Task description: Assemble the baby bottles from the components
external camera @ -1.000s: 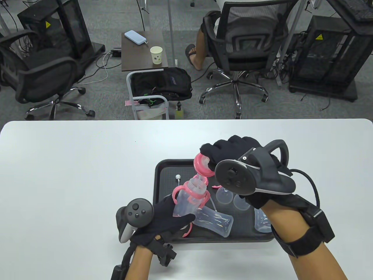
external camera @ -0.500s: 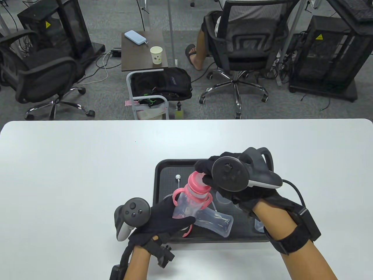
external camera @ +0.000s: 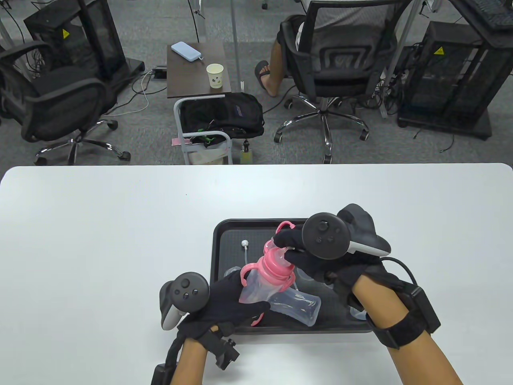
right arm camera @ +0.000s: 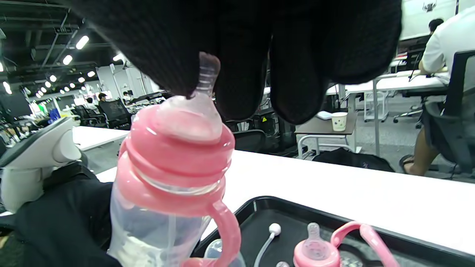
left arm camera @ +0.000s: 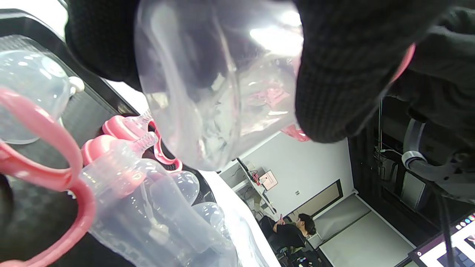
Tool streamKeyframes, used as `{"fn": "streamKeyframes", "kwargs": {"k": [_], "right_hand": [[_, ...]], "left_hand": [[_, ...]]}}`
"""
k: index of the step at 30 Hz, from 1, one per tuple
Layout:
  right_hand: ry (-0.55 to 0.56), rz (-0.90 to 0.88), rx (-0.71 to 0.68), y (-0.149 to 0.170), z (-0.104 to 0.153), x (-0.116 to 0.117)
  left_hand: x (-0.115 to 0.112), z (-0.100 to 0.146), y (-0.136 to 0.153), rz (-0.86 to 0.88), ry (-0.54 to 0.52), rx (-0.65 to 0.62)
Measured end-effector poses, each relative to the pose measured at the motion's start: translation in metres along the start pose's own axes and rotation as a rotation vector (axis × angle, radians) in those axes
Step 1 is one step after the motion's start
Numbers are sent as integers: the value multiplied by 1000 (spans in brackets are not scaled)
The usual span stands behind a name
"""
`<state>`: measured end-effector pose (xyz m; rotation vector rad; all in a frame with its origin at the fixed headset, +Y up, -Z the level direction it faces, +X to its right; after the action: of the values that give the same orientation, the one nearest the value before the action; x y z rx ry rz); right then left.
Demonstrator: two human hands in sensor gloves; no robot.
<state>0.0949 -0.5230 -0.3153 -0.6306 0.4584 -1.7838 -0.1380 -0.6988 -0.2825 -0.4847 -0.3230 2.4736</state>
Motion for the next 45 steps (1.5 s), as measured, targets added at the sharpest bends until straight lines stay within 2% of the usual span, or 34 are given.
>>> {"fn": "streamKeyframes", "kwargs": {"k": [4,9,16,26,32,37,45], "right_hand": [[-31,-95,-3,8,2,6],[-84,-39,26,13,-4,16],[-160,-138,-29,20,-6,27],[-201,-152,-72,20,0,33],[-210,-192,-41,22,0,37],[-209,-178,47,30,-2,42],[-171,-339,117,41,-3,51]], "left_hand": [[0,0,-2,-6,2,-4],[-1,-1,-3,-20,10,-7],[-3,-1,-5,-64,47,-8],[-5,-2,-5,-36,105,-8],[-5,-2,-5,-39,113,-8],[-6,-2,-8,-66,102,-8],[-6,-2,-8,-63,106,-6]]}}
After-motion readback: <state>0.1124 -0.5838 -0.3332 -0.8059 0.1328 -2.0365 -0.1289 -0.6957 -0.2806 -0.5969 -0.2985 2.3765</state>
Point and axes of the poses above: the tracker on the back of each hand, its own y axis roughly to the little-finger side, its own z axis roughly from the fingertips to the wrist, x = y × z, the point moved 1 cm from there along -z, roughly from the wrist to the fingertips, and after that the axes turned 1 degree about -z, right-handed, at the moved point
